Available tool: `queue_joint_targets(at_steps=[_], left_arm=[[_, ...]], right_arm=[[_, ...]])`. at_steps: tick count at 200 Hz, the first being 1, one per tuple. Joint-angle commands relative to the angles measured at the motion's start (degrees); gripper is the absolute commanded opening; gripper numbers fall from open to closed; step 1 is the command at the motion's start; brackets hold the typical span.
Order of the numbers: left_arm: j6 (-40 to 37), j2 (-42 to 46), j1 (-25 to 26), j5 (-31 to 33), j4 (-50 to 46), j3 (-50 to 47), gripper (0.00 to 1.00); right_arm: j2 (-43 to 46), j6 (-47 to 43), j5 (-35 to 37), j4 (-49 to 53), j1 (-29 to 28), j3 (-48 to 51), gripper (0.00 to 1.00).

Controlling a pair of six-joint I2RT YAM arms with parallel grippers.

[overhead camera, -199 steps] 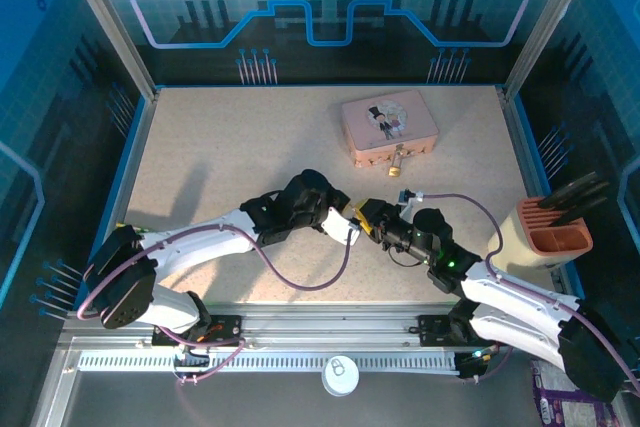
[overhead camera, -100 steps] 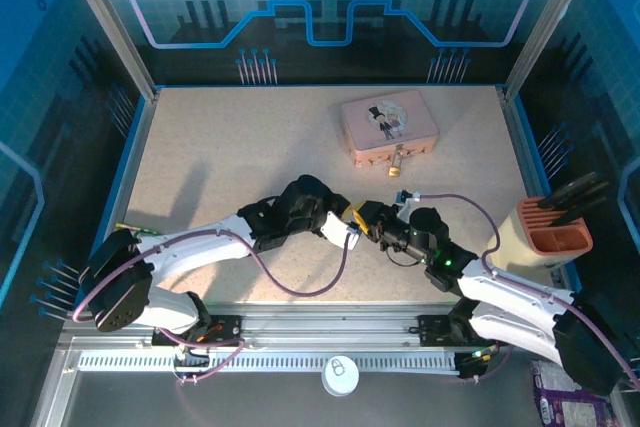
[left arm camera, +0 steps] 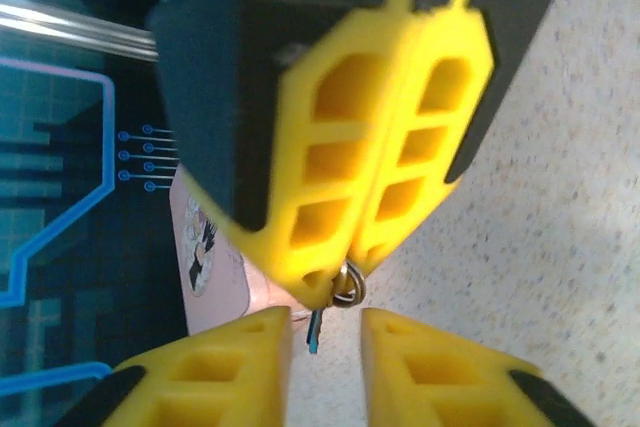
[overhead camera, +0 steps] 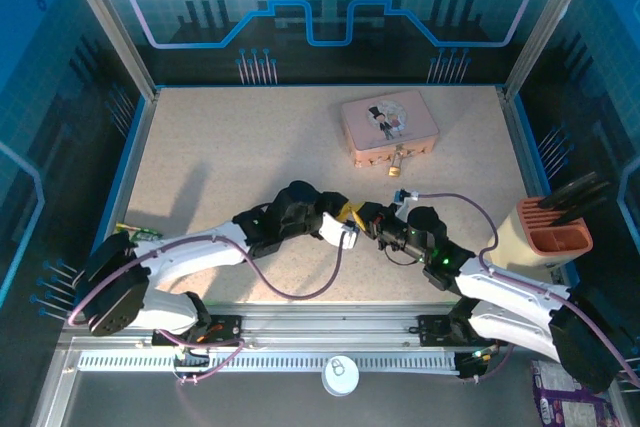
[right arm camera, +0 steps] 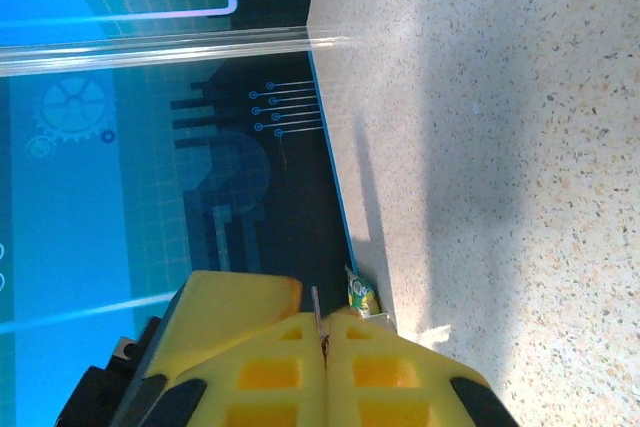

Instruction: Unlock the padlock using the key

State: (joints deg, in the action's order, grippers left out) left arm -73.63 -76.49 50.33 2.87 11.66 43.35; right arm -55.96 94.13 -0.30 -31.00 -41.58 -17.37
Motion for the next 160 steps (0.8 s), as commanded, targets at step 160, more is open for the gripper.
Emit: queue_joint_targets(at_steps=[160], left_arm=[[110.0,12.2,-13.5,-17.0,4.9,-3.5,0.38]], right_arm=[[-13.1,-26.2,3.4,-42.8,0.2,5.0,0.0]])
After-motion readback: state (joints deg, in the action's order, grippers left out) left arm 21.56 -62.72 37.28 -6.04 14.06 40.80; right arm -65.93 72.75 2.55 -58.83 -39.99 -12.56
